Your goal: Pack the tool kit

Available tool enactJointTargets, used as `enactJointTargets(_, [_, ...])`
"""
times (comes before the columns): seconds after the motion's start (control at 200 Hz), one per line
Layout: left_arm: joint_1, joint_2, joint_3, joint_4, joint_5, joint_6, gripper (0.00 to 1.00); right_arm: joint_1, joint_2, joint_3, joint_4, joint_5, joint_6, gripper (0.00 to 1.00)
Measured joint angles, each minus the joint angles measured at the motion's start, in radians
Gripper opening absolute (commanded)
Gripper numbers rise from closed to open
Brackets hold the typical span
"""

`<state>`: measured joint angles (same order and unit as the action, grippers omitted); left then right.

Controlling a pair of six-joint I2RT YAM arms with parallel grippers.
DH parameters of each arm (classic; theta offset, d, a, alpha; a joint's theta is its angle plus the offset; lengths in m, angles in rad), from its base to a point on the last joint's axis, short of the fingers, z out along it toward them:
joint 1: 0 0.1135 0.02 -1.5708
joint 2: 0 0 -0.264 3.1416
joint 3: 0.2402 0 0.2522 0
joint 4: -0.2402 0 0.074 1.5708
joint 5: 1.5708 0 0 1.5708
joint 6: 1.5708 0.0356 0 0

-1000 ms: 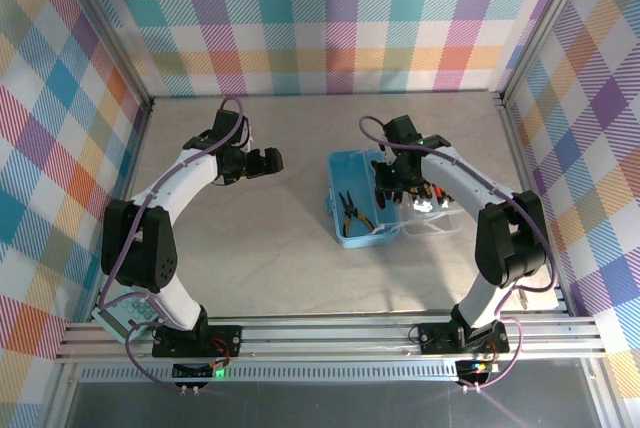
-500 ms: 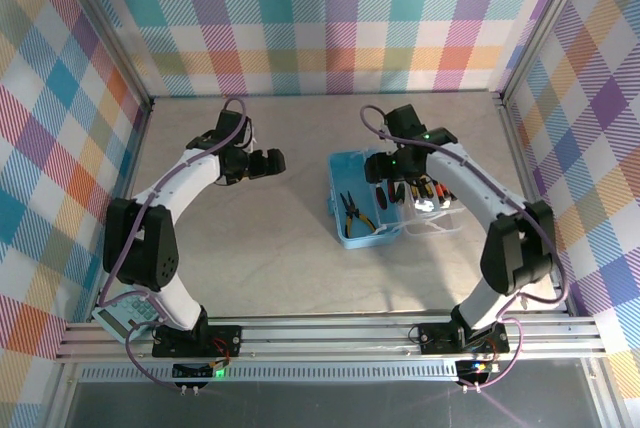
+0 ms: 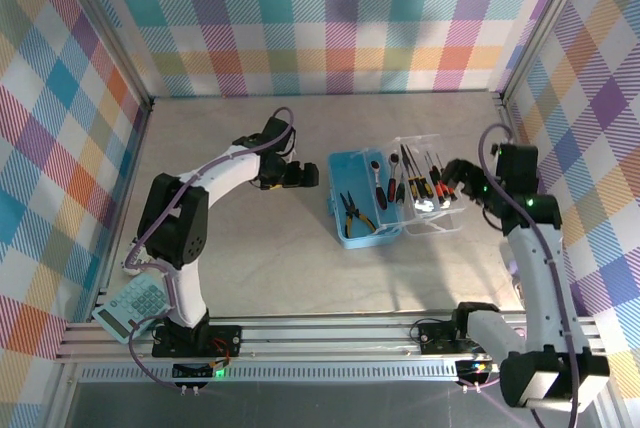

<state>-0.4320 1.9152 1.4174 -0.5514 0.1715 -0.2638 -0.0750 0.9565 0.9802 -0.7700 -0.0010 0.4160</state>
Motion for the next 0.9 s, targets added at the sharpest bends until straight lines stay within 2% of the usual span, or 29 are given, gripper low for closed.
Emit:
enactJointTargets(0.115, [-0.010, 0.022, 0.017, 0.007, 0.004, 0.000, 1.00, -0.066, -0.076, -0.136, -0.014, -0.013, 0.101, 1.00])
enactJointTargets(0.32, [-0.013, 0.058, 0.022, 0.031, 0.025, -0.001, 1.00, -0.142, -0.151, -0.281, -0.007, -0.053, 0.220, 0.80])
enactJointTargets(0.395, [-0.014, 0.067, 0.022, 0.033, 0.029, -0.002, 1.00, -0.149, -0.137, -0.317, 0.012, -0.067, 0.241, 0.73])
enactJointTargets(0.655, [-0.014, 0.069, 0.022, 0.039, 0.046, -0.005, 1.00, -0.149, -0.047, -0.398, 0.119, -0.079, 0.304, 0.60])
enactJointTargets(0.9, [-0.018, 0.069, 0.022, 0.057, 0.055, -0.005, 1.00, -0.149, 0.033, -0.430, 0.227, -0.074, 0.338, 0.55])
